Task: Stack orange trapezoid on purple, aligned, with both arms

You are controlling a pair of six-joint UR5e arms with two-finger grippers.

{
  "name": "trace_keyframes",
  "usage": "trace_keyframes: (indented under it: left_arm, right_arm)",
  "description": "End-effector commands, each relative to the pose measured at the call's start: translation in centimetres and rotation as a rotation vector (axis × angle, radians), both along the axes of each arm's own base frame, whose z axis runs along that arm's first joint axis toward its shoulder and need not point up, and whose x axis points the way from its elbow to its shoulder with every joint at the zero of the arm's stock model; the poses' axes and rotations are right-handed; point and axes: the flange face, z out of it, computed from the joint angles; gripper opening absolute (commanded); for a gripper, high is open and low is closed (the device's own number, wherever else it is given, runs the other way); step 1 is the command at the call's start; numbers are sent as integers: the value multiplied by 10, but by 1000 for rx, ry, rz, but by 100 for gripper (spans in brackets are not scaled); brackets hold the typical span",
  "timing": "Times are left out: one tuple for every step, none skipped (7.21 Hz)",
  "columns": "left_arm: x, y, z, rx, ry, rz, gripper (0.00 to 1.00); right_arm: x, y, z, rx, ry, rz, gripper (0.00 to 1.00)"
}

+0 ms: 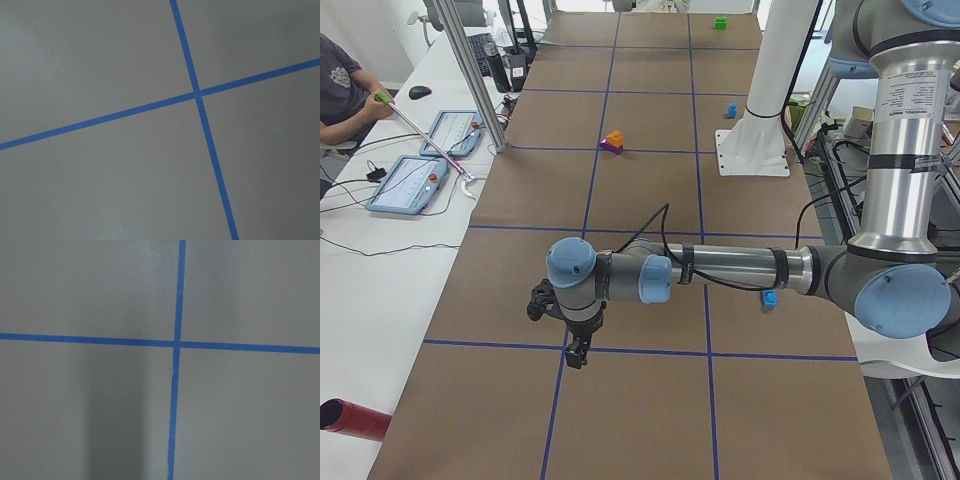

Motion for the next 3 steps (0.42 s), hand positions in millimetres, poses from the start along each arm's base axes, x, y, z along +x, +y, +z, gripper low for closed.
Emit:
trace_keyframes:
  left_arm:
    - [0,0,1,-2,0,0,100]
    - [0,0,1,-3,0,0,100]
    - [0,0,-2,4,1,0,100]
  right_arm:
    - [0,0,1,0,0,0,100]
    - [0,0,1,0,0,0,100]
    - [0,0,1,0,0,0,100]
